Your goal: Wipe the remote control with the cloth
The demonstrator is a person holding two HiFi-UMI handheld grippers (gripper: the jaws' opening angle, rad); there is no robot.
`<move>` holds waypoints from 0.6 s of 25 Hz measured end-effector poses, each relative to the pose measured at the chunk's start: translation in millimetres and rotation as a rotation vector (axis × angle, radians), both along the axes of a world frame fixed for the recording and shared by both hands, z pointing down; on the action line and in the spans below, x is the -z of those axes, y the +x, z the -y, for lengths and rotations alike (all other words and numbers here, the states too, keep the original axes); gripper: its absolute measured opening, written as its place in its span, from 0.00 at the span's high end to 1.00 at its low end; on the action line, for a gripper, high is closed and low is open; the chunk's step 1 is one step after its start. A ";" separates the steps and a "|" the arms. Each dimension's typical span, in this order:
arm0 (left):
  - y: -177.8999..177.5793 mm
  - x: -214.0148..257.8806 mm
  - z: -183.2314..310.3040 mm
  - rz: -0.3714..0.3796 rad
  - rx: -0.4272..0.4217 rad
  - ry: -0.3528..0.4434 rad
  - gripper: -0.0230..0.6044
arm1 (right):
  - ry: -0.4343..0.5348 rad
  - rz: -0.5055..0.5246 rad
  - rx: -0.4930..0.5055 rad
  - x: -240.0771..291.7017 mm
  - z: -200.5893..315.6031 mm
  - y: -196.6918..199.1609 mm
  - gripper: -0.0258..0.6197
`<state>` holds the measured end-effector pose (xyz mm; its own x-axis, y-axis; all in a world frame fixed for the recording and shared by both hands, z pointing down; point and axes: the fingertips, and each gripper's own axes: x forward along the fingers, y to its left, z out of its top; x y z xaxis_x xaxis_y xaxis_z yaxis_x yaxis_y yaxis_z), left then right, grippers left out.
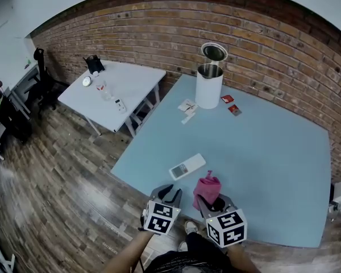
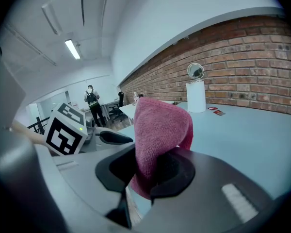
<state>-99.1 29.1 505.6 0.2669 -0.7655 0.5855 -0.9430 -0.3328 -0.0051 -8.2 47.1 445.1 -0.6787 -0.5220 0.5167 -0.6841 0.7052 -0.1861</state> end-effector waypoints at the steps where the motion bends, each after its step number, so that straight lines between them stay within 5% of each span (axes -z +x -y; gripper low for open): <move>1: 1.0 -3.7 7.2 0.005 -0.023 -0.001 0.77 | -0.007 -0.002 0.012 -1.5 6.7 -1.8 0.85; 11: -7.6 -53.8 59.5 0.131 -0.227 -0.125 0.52 | -0.086 -0.003 0.190 -18.4 72.5 -35.8 0.85; 15: -14.6 -69.6 65.2 0.141 -0.291 -0.176 0.52 | -0.147 0.029 0.255 -29.4 89.6 -57.6 0.85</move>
<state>-113.7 -36.1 575.3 0.3656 -0.5540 0.7479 -0.8029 -0.5942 -0.0477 -65.9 -42.6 474.5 -0.7938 -0.2538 0.5527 -0.4815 0.8174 -0.3161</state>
